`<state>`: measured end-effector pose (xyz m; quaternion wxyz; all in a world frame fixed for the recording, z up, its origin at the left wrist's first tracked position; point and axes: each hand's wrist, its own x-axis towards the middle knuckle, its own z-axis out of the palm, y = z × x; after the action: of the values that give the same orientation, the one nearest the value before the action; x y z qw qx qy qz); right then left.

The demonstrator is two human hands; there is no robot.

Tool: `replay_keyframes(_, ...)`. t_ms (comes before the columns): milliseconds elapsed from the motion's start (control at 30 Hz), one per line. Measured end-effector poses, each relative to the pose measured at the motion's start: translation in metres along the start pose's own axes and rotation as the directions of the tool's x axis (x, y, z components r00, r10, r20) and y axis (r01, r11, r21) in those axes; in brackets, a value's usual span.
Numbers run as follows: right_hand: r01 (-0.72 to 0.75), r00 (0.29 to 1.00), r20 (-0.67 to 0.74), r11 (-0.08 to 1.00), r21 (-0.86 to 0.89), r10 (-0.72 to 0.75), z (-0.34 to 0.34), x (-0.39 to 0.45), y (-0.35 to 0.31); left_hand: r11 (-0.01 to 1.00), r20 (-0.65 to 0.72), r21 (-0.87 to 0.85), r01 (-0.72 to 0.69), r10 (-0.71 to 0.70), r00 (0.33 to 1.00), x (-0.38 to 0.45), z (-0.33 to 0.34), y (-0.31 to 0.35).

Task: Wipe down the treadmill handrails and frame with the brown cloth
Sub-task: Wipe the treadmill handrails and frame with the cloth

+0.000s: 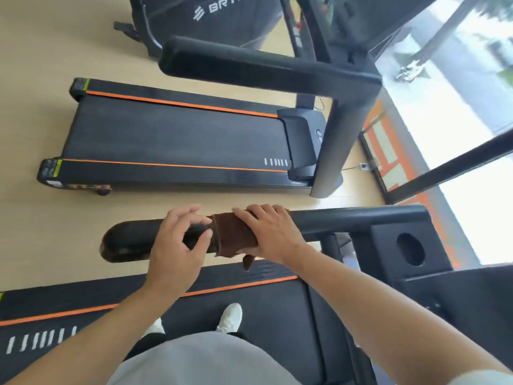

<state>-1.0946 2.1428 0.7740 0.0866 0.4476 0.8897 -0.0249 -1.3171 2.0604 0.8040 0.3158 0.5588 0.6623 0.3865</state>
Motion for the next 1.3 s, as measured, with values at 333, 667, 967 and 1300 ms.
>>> replay_keyframes(333, -0.394, 0.919, 0.135, 0.864, 0.313, 0.37, -0.002, -0.11, 0.195, 0.998, 0.161, -0.04, -0.045, 0.051, 0.986, -0.019, 0.089, 0.052)
replay_keyframes(667, -0.445, 0.894, 0.1, 0.845, 0.296, 0.436, -0.003, -0.105, 0.193, 0.998, -0.023, -0.001, 0.064, -0.064, 0.998, -0.034, 0.091, 0.042)
replay_keyframes(967, 0.235, 0.969, -0.089, 0.97, 0.06, -0.23, 0.012, 0.004, -0.011, 0.998, -0.248, 0.027, 0.058, -0.049, 0.967, -0.048, 0.078, 0.049)
replay_keyframes(1300, -0.073, 0.99, 0.141, 0.939, 0.336, 0.026, -0.003, -0.082, 0.162, 0.999, 0.016, -0.042, -0.032, 0.032, 0.999, -0.035, 0.127, 0.082)
